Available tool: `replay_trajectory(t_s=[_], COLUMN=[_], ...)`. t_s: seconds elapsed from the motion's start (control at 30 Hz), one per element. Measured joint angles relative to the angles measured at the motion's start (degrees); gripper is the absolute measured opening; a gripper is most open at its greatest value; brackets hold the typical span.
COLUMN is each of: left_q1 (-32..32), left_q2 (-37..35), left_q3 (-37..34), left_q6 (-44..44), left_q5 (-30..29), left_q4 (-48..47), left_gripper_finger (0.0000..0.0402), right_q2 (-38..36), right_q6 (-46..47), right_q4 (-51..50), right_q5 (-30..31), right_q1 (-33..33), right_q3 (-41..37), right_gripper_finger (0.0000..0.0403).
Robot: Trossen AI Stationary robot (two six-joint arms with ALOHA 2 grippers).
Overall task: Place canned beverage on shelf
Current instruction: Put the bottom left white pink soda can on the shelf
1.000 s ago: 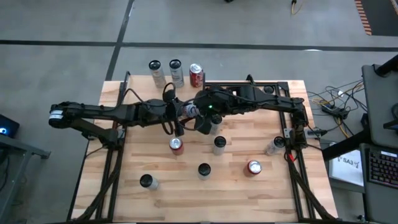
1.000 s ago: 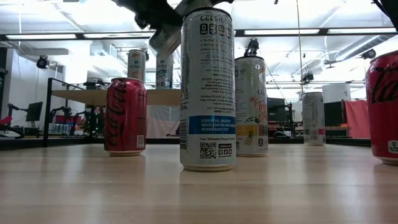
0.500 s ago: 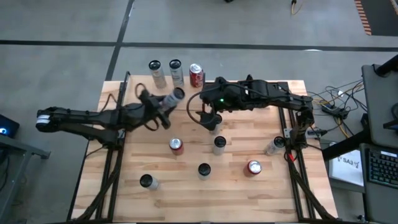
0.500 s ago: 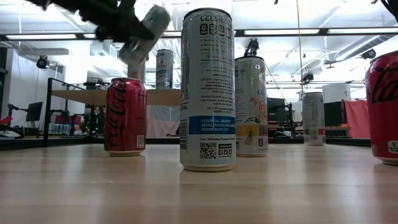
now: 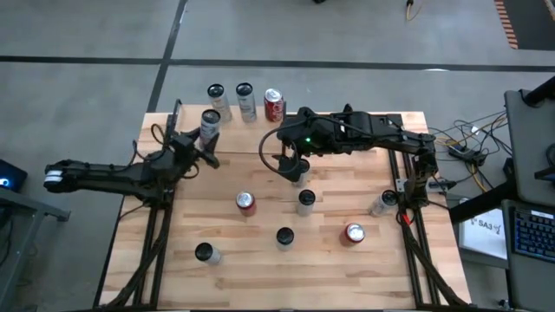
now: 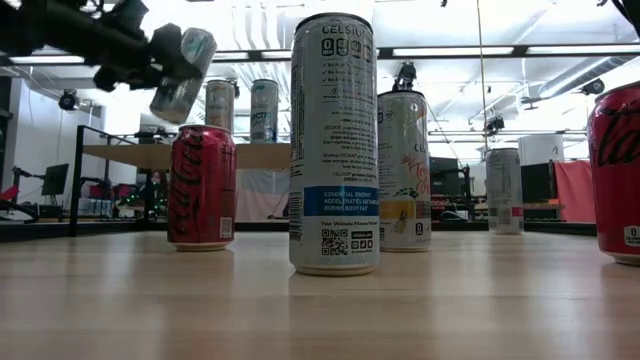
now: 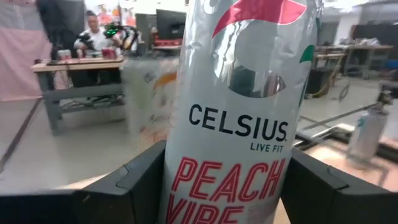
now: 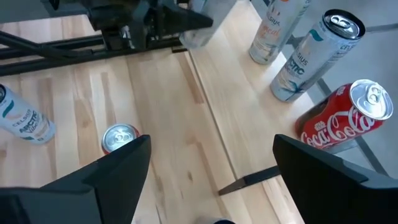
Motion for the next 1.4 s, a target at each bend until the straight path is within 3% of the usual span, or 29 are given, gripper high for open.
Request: replay_trajectory(t_s=[0.37, 0.67, 1.17, 1.4], left_q1=[0.12, 0.34, 0.42, 0.46], left_q2=[-3.43, -3.76, -3.71, -3.69], left_q3=[-8.72, -9.87, -12.06, -12.13], left_q6=[6.79, 6.70, 1.11, 1.56], left_q5=[-3.04, -11.24, -13.66, -15.41], left_q4=[12.51, 12.13, 13.01, 13.21], left_gripper_finger=[0.0234, 0.0234, 0.0235, 0.0276], right_q2=[0.04, 0.07, 0.09, 0.09], right_q6=[-0.61, -0.68, -0.68, -0.68], right_q4=[1.11, 1.66, 1.70, 1.79], right_q5=[-0.01, -0.02, -0.02, -0.02], right_q1=[0.00, 0.00, 0.02, 0.02], right_q3=[-0.51, -0.67, -0.76, -0.76], right_gripper_finger=[0.0327, 0.0327, 0.0327, 0.0327])
